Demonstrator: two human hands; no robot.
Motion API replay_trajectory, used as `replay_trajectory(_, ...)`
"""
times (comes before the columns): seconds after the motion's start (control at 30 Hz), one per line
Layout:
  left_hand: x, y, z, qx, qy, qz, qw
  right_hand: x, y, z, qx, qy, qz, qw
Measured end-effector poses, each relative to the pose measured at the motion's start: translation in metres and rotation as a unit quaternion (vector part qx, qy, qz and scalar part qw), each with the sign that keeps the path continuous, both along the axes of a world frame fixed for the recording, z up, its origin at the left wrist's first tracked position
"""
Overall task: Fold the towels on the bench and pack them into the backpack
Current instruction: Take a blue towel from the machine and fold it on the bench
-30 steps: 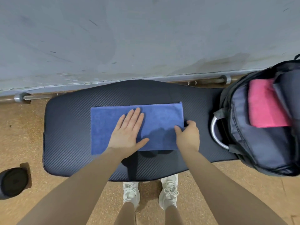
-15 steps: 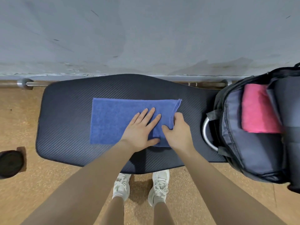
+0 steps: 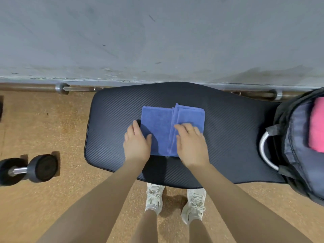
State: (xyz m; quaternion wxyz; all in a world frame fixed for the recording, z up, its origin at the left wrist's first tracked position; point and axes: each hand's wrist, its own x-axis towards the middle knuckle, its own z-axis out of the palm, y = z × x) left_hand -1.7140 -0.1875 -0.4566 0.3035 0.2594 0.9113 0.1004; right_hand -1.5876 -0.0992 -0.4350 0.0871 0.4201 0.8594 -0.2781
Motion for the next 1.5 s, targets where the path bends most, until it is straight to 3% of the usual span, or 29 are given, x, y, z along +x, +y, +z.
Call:
replay_trajectory(0.07,-0.003,0.000,-0.002,-0.023,0.005,0.042,0.999,0.012,0.004,-0.009,0.072,-0.003,0.044,0.996)
replay_trajectory(0.17,-0.006,0.003,-0.007,-0.061,-0.014,0.042,0.997,0.021,0.008,-0.019,0.017,-0.079,0.129,0.988)
replay_trajectory(0.27,-0.013,0.006,-0.010,-0.085,-0.059,0.026,0.994,0.023,0.017,-0.027,0.021,-0.088,0.155,0.984)
replay_trajectory(0.4,-0.025,0.004,0.001,0.029,-0.192,0.081,0.978,0.030,0.023,-0.031,0.056,-0.100,0.183,0.977)
replay_trajectory(0.5,-0.023,0.003,0.018,0.127,-0.211,0.059,0.967,0.026,0.022,-0.028,0.109,-0.105,0.192,0.970)
replay_trajectory(0.6,-0.004,0.014,0.033,0.214,-0.210,-0.025,0.954,0.018,0.021,-0.033,0.048,-0.076,0.158,0.983)
replay_trajectory(0.67,0.013,0.025,0.036,0.225,-0.188,-0.074,0.953,0.020,0.027,-0.032,-0.102,0.007,0.071,0.992)
replay_trajectory(0.7,0.022,0.033,0.036,0.221,-0.180,-0.090,0.954,0.021,0.034,-0.027,-0.189,0.088,-0.041,0.977)
replay_trajectory(0.73,0.031,0.039,0.036,0.215,-0.178,-0.103,0.955,0.022,0.042,-0.017,-0.271,0.159,-0.188,0.931)
replay_trajectory(0.77,0.040,0.045,0.034,0.205,-0.179,-0.116,0.955,0.023,0.048,-0.008,-0.346,0.220,-0.317,0.856)
replay_trajectory(0.8,0.049,0.050,0.032,0.194,-0.172,-0.132,0.957,0.025,0.054,-0.002,-0.394,0.262,-0.396,0.787)
replay_trajectory(0.83,0.058,0.054,0.027,0.178,-0.155,-0.151,0.960,0.028,0.061,-0.001,-0.409,0.277,-0.428,0.757)
replay_trajectory(0.87,0.067,0.056,0.022,0.170,-0.132,-0.171,0.961,0.027,0.065,0.001,-0.415,0.271,-0.434,0.752)
replay_trajectory(0.93,0.077,0.058,0.014,0.169,-0.103,-0.201,0.959,0.023,0.069,-0.002,-0.367,0.220,-0.401,0.811)
replay_trajectory(1.0,0.078,0.057,0.008,0.159,-0.112,-0.245,0.950,0.021,0.071,-0.009,-0.216,0.142,-0.313,0.914)
replay_trajectory(1.07,0.070,0.052,0.003,0.161,-0.115,-0.312,0.929,0.022,0.074,-0.016,-0.099,0.092,-0.237,0.962)
replay_trajectory(1.1,0.064,0.048,0.001,0.167,-0.093,-0.334,0.923,0.025,0.075,-0.018,-0.082,0.080,-0.229,0.967)
replay_trajectory(1.2,0.053,0.040,-0.001,0.177,0.083,-0.394,0.898,0.034,0.079,-0.026,-0.128,0.050,-0.287,0.948)
replay_trajectory(1.37,0.050,0.057,-0.009,0.007,0.054,-0.475,0.878,0.041,0.075,-0.031,-0.133,0.085,-0.289,0.944)
replay_trajectory(1.43,0.053,0.060,-0.016,0.002,0.068,-0.482,0.874,0.047,0.067,-0.030,-0.092,0.111,-0.259,0.955)
replay_trajectory(1.5,0.056,0.062,-0.024,0.008,0.061,-0.474,0.879,0.059,0.057,-0.029,-0.008,0.134,-0.151,0.979)
